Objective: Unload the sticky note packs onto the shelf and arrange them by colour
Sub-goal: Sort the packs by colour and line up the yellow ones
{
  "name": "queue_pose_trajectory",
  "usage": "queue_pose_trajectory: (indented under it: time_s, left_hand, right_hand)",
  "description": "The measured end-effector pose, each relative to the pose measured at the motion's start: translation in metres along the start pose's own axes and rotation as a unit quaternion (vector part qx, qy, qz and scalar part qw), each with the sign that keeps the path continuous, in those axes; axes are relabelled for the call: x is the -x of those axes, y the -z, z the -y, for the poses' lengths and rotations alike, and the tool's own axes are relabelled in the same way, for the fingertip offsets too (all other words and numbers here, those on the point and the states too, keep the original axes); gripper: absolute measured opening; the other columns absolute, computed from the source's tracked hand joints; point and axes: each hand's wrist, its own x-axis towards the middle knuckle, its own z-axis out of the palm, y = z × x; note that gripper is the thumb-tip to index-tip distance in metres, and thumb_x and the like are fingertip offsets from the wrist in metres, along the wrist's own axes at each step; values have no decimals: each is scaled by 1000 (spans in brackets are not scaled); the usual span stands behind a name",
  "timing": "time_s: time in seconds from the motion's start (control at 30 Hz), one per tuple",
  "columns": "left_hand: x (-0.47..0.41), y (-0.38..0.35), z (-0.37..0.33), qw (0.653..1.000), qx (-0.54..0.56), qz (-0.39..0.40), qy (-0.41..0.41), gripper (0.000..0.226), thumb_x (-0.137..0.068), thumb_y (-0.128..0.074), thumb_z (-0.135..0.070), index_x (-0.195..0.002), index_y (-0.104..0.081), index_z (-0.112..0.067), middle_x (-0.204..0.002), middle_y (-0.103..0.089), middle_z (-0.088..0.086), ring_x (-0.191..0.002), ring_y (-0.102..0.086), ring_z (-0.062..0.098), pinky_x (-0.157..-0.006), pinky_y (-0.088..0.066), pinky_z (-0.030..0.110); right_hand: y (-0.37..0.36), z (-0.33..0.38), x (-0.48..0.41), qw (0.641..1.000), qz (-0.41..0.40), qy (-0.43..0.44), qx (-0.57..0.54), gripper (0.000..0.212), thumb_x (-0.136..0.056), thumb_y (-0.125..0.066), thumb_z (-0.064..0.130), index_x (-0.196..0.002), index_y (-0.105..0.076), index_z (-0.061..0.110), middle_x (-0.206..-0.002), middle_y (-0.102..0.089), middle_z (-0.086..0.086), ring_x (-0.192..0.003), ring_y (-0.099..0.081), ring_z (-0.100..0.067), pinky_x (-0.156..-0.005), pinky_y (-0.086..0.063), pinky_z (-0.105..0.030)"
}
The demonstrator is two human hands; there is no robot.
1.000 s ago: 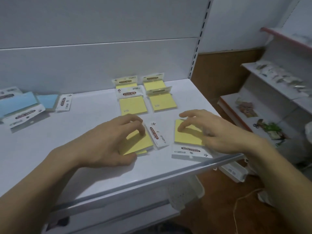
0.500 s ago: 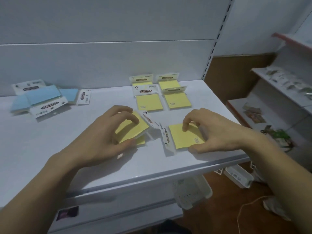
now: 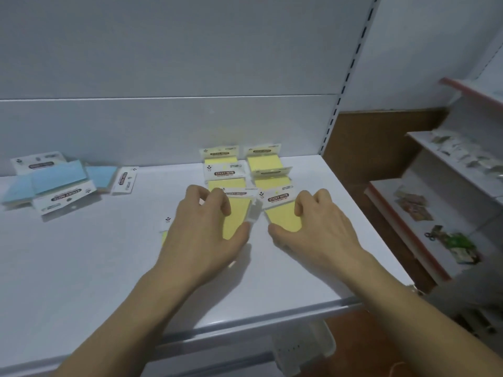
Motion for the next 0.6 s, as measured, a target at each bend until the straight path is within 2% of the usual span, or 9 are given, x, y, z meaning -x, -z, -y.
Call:
queue_pose_trajectory:
  time_s: [0.1,0.2,0.27,0.47,0.6]
  left_hand:
    - [-5,-15,-12,999,-47,-17,10,39,-80,-56,-63,-94,-48,-27,-108,-38,-3,-96,-47,23,-69,-37,33]
    - [-8,-25,-16,995,-90,-21,28,39,-81,-60,-59,-93,-48,-25,-105,-37,-2,-93,-46,24,-68,-41,35]
    - [-7,-31,-18,991,-119,-35,43,37,-79,-58,-58,-90,-46,-25,-101,-37,-2,-90,-45,25,-69,-45,38]
    - [-5,-39,-21,986,-145,-66,51,39,-78,-52,-68,-86,-45,-31,-98,-36,-7,-86,-43,20,-69,-44,39]
    - [5,-35,-16,991,-115,-60,46,29,-79,-56,-60,-88,-46,-34,-101,-38,-10,-81,-48,17,-67,-47,38]
  right_hand:
    - [-2,1,-3,999,5,16,27,55,-71,-49,83,-91,-39,32,-92,-36,9,-76,-51,-16,-61,-43,-36]
    - [6,-11,-10,997,58,41,0,56,-73,-48,87,-96,-43,36,-97,-38,15,-78,-51,-5,-58,-37,-26]
    - [14,-21,-16,991,110,71,-30,56,-72,-48,87,-99,-46,38,-101,-42,17,-82,-53,-5,-61,-40,-25]
    - [28,-45,-30,967,191,152,-68,56,-65,-69,69,-112,-47,48,-107,-45,21,-88,-54,3,-71,-46,-21]
    - [24,-53,-34,963,175,180,-93,64,-70,-71,68,-127,-48,51,-107,-46,24,-94,-51,11,-71,-40,-15]
